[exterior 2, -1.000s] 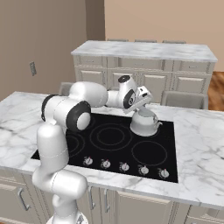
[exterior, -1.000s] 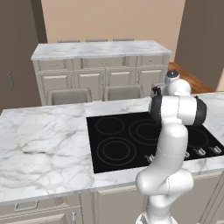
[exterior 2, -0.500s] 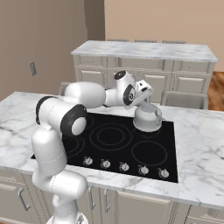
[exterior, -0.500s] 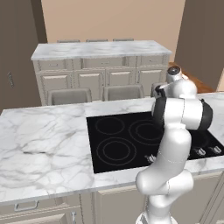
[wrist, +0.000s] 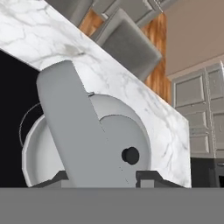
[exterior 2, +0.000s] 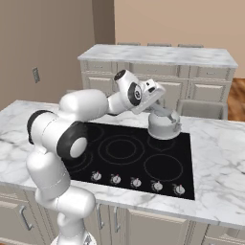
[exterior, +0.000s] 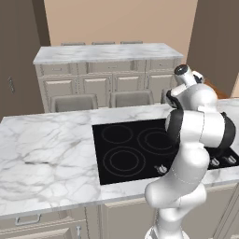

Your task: The kettle is done boiling. Turn off the stove, then wait for 300 timesteps before moving the kettle to the dining table.

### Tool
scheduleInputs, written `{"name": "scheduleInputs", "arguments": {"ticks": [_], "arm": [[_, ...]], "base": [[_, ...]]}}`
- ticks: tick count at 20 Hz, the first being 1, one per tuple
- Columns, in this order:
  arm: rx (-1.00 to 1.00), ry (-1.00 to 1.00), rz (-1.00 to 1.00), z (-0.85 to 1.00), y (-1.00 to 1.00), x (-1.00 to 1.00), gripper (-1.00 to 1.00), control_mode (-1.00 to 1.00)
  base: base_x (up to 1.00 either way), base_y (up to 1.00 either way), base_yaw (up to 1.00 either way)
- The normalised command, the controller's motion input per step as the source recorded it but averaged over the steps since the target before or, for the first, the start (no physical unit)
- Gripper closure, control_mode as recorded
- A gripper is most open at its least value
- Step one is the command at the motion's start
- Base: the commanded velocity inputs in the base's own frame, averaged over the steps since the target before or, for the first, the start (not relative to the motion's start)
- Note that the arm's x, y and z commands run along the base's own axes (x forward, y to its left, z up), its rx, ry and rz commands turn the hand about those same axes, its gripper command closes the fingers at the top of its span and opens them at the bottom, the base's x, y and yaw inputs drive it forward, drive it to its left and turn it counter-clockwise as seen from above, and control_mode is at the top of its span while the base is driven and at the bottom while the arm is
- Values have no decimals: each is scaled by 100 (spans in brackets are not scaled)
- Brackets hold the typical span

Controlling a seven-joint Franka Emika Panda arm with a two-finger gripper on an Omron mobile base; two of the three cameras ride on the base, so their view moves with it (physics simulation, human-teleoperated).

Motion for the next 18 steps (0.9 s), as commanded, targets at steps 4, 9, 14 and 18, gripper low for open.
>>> {"name": "scheduleInputs", "arguments": {"ticks": [4, 9, 14, 18], "arm": [[-4, -6, -8, 33, 0, -60, 100, -100], [-3, -6, -8, 34, 0, -59, 100, -100], [-1, -5, -8, 33, 0, -58, 100, -100], [-1, -2, -8, 37, 3, -50, 100, -100]], "base": [[0, 0, 0], [0, 0, 0], [0, 0, 0], [0, 0, 0]]}}
